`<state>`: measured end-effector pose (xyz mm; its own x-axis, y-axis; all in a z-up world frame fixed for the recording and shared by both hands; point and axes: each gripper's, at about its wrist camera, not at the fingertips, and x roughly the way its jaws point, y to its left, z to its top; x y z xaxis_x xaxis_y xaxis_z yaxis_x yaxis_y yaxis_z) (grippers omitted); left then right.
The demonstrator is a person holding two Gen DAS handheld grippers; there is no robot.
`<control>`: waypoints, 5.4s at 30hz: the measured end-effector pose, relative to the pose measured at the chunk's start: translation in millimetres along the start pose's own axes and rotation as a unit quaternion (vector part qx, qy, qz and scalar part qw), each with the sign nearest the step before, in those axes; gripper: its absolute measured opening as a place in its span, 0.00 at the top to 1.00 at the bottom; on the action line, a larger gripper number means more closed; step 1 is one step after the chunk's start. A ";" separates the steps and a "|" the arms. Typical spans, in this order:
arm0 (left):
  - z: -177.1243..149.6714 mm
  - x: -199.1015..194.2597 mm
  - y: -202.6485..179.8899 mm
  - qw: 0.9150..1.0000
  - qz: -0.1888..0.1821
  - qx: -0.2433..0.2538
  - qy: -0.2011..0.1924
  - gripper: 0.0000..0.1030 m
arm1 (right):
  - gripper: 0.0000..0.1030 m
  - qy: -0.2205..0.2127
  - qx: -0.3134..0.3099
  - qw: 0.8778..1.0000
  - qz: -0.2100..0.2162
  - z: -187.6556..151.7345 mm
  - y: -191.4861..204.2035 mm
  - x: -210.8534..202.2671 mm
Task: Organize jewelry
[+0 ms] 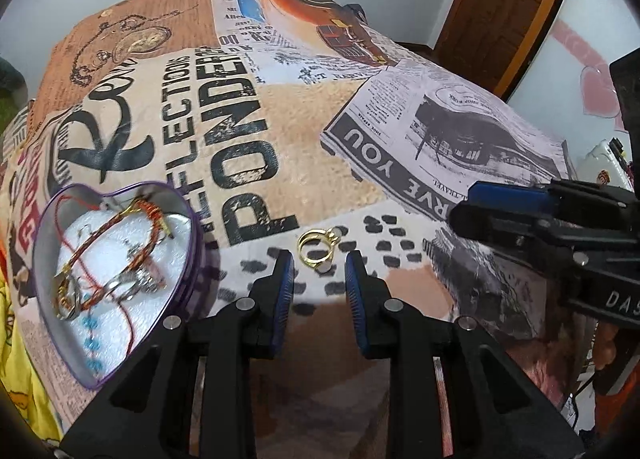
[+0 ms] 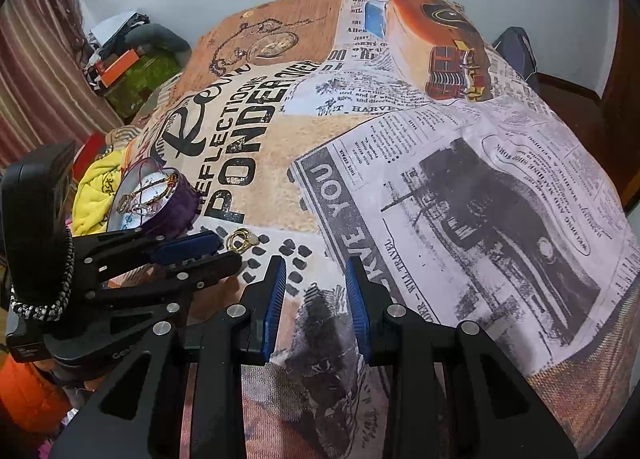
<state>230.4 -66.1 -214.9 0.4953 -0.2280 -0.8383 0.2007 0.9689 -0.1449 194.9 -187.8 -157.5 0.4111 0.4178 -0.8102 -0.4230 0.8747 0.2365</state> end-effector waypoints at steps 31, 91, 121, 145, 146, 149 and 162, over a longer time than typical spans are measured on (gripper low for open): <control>-6.3 -88.2 42.8 0.994 0.024 -0.034 -0.105 0.84 | 0.71 0.039 -0.091 0.995 0.008 9.0 55.3 58.0; -43.2 -136.3 84.7 0.986 0.046 -0.083 -0.136 0.84 | 0.76 0.026 -0.085 0.995 -0.045 12.8 78.2 41.4; -46.7 -127.1 96.1 0.986 0.039 -0.096 -0.132 0.84 | 0.96 -0.001 -0.099 0.995 -0.033 0.7 83.6 47.3; -48.4 -119.7 98.6 0.986 0.036 -0.097 -0.129 0.84 | 0.78 0.015 -0.123 0.991 -0.042 0.8 83.9 65.4; -48.1 -119.3 98.4 0.986 0.035 -0.098 -0.129 0.84 | 0.78 0.015 -0.121 0.992 -0.039 1.4 83.0 65.4; -47.7 -118.8 97.2 0.986 0.033 -0.097 -0.128 0.84 | 0.78 0.013 -0.117 0.992 -0.036 1.4 81.8 64.3; -41.1 -120.0 96.1 0.987 0.038 -0.083 -0.131 0.84 | 0.78 -0.055 -0.122 0.991 -0.004 21.8 105.2 14.9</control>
<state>155.5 58.3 -149.8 0.7101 -0.1501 -0.6879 0.0246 0.9817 -0.1889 174.2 -84.1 -133.0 0.4960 0.4466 -0.7447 -0.5963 0.7986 0.0817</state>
